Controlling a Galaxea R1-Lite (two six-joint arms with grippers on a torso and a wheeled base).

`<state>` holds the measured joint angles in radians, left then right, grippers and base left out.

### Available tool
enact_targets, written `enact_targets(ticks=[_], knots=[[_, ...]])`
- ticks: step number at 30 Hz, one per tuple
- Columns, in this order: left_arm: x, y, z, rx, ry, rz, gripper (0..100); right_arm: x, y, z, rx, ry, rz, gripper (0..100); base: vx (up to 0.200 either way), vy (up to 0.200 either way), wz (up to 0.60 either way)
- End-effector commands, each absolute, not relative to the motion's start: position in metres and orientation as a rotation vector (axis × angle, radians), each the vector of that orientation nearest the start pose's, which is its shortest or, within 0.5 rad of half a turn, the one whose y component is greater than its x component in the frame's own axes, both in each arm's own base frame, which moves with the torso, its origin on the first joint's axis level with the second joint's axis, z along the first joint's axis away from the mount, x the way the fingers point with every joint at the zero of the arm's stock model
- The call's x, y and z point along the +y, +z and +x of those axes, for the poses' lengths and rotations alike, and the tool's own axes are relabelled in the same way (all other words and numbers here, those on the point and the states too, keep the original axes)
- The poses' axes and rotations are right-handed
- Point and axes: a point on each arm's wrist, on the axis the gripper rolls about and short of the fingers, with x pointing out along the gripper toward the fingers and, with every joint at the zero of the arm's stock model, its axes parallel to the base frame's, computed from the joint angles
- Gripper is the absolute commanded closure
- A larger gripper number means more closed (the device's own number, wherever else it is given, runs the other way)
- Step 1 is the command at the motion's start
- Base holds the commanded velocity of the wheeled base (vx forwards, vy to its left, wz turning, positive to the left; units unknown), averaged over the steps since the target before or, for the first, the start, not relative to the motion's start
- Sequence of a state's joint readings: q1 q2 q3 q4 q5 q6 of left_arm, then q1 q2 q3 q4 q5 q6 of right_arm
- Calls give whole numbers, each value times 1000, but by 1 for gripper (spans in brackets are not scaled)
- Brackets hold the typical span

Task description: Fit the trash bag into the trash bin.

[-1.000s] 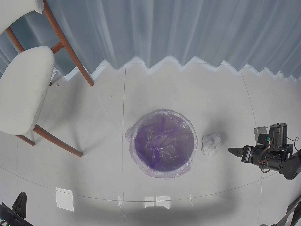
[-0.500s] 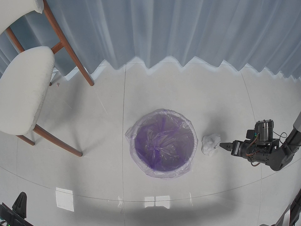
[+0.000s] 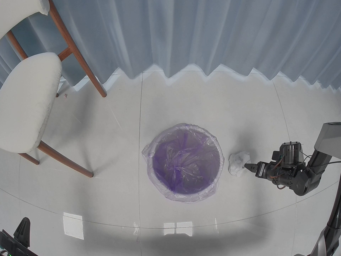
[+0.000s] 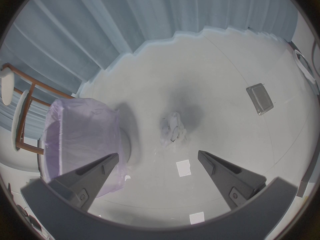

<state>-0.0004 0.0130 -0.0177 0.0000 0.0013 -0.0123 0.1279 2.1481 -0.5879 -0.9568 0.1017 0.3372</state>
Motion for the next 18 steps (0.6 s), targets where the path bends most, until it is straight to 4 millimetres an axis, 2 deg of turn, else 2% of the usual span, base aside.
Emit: enact_targets(ticks=[1,18], knots=[[0,77,-23,-5,2,-14,100,42,-1,333,670,102,319,0,0,0,0],[0,77,-23,-6,3,-18,100,45,-27,379,636,101,321,0,0,0,0]])
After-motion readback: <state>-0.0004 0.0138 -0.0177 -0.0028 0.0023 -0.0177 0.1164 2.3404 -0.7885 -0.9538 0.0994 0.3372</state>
